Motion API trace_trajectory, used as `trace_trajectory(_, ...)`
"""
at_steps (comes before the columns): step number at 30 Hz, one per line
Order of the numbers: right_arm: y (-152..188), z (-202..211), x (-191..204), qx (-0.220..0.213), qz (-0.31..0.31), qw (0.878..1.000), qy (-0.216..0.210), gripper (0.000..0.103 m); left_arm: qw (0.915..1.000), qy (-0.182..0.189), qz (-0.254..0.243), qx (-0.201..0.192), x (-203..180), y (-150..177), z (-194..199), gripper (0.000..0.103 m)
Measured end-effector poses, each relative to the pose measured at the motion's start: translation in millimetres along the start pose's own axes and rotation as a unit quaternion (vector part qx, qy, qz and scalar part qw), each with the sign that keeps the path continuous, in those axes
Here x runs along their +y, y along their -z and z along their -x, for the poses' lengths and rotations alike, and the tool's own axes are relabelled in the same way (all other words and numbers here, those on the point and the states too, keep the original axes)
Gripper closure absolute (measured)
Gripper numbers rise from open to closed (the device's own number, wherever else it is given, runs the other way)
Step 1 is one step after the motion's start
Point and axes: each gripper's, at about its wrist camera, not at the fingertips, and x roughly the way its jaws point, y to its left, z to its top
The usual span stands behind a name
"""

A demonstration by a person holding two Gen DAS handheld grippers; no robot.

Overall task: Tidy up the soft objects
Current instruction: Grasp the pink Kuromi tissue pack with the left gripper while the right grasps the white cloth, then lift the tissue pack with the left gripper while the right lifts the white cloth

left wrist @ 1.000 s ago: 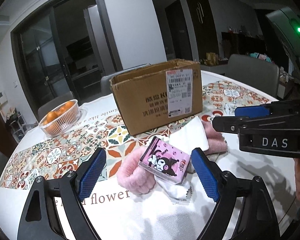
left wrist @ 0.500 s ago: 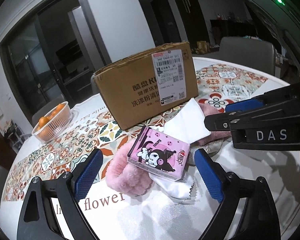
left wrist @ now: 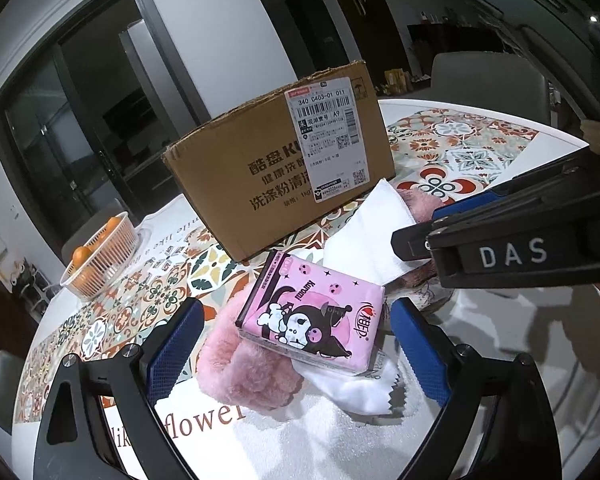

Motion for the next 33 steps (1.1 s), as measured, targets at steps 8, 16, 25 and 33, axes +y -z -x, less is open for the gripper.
trace_trajectory(8, -6.4, -14.6, -3.3, 0.012, -0.015, 1.0, -0.006, 0.071, 1.0, 0.002, -0.008, 0.003, -4.2, -0.7, -6.6, 0.008)
trace_trajectory(16, -10.1, -20.7, -2.6, 0.013, -0.013, 1.0, -0.006, 0.078, 0.9999, 0.004, -0.013, 0.01, -6.4, -0.6, -15.5, 0.008)
trace_trajectory(25, -11.5, -19.5, -1.4, 0.008, -0.013, 1.0, -0.006, 0.09, 0.9996, 0.023, 0.009, 0.016, -1.4, -0.4, -17.2, 0.022)
trace_trajectory(33, -11.1, -8.4, 2.0, -0.003, -0.013, 1.0, -0.007, 0.092, 0.9988, 0.026, 0.038, 0.014, 3.3, -1.6, -8.7, 0.023)
